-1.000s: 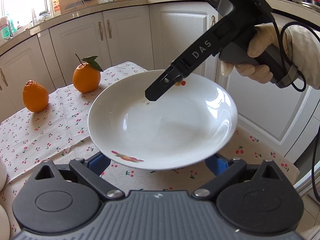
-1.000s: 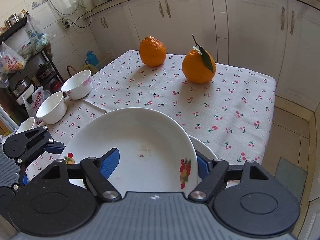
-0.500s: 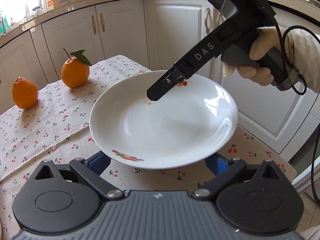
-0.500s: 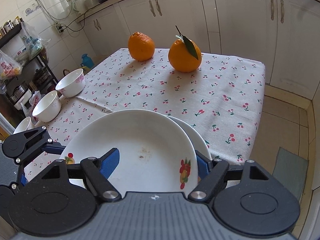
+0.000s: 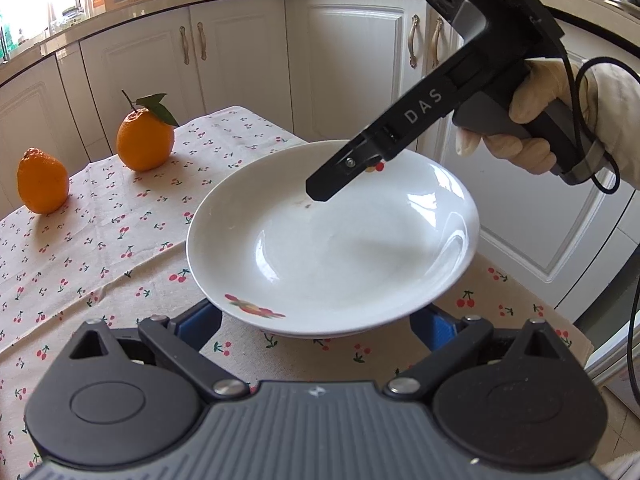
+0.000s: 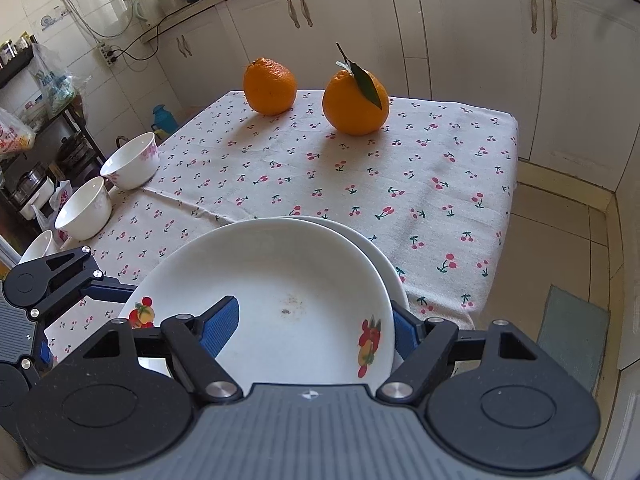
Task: Organize plates and bowls
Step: 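Lower the plate onto the stack and open the right tool, then withdraw the right tool and move it toward the white bowls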
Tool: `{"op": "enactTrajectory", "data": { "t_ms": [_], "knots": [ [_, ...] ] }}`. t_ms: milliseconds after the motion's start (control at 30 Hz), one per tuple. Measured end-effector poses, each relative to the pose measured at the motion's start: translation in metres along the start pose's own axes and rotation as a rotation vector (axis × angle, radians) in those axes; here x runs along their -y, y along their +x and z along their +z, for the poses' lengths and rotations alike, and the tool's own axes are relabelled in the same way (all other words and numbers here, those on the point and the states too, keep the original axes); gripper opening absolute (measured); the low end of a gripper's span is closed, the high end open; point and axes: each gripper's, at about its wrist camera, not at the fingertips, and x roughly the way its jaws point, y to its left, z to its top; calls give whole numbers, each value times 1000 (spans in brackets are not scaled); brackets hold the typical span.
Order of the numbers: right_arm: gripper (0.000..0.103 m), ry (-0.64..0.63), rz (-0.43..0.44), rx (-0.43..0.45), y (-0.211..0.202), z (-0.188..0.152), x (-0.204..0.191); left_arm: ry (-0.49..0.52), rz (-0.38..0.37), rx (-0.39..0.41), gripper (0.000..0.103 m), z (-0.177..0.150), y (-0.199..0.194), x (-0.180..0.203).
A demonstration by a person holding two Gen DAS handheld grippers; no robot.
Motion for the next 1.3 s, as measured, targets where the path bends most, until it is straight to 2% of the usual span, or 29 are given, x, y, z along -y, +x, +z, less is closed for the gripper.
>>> {"op": "enactTrajectory", "data": {
  "t_ms": [467, 667, 800, 1100, 1300],
  "knots": [
    [85, 2, -66, -11, -12, -3, -3, 15, -8, 26, 100, -3, -1, 1],
    [96, -20, -107, -38, -6, -4, -10, 31, 12, 46, 100, -5, -8, 1],
    [103, -30, -109, -7, -13, -5, -20, 38, 23, 55, 100, -7, -15, 0],
    [103, -96, -196, 79, -35, 0, -72, 34, 45, 103, 101, -13, -42, -5],
    [103, -158, -264, 89, -36, -1, -117, 28, 85, 142, 101, -20, -68, -11]
  ]
}}
